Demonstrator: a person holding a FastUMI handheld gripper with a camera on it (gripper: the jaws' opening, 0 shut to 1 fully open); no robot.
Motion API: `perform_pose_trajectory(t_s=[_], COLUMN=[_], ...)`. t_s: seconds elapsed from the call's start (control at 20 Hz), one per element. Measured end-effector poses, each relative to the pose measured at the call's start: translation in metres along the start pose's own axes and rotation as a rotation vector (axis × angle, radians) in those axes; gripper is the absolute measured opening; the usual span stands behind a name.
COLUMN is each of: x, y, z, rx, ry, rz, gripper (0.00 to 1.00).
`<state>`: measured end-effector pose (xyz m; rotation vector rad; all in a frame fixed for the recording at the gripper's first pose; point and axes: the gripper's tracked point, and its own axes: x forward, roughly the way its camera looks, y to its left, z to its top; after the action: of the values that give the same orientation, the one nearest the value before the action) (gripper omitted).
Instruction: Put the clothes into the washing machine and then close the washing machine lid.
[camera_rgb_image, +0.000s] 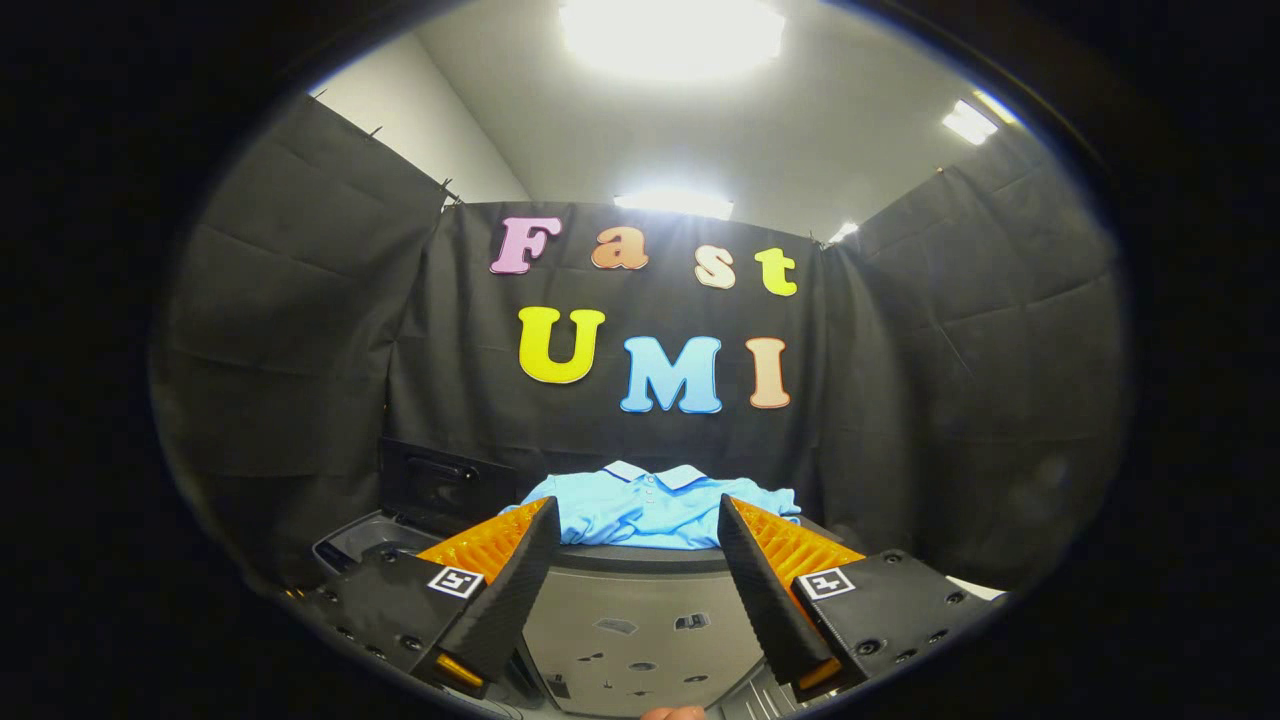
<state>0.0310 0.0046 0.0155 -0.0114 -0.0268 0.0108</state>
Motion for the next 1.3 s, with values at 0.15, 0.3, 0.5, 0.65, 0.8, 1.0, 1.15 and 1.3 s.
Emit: perform_pose_trajectory(t_s=[0.15, 0.3, 0.5, 0.65, 0.8, 1.0, 1.15, 1.3], x=[0.003, 0.005, 0.005, 0.008, 0.017, 0.043, 0.068, 0.097], y=[0.000, 0.002, 0.002, 0.003, 0.003, -0.009, -0.016, -0.025], z=[0.006, 0.011, 0.016, 0.020, 0.022, 0.034, 0.039, 0.039], rx=[0.002, -0.001, 0.001, 0.003, 0.010, 0.019, 0.072, 0.092], ry=[-0.010, -0.019, -0.029, -0.024, 0.014, 0.047, 0.130, 0.212], rz=[0.000, 0.003, 0.002, 0.014, 0.038, 0.043, 0.057, 0.051], gripper=[0.98, 0.98, 0.98, 0.98, 0.98, 0.98, 0.98, 0.98])
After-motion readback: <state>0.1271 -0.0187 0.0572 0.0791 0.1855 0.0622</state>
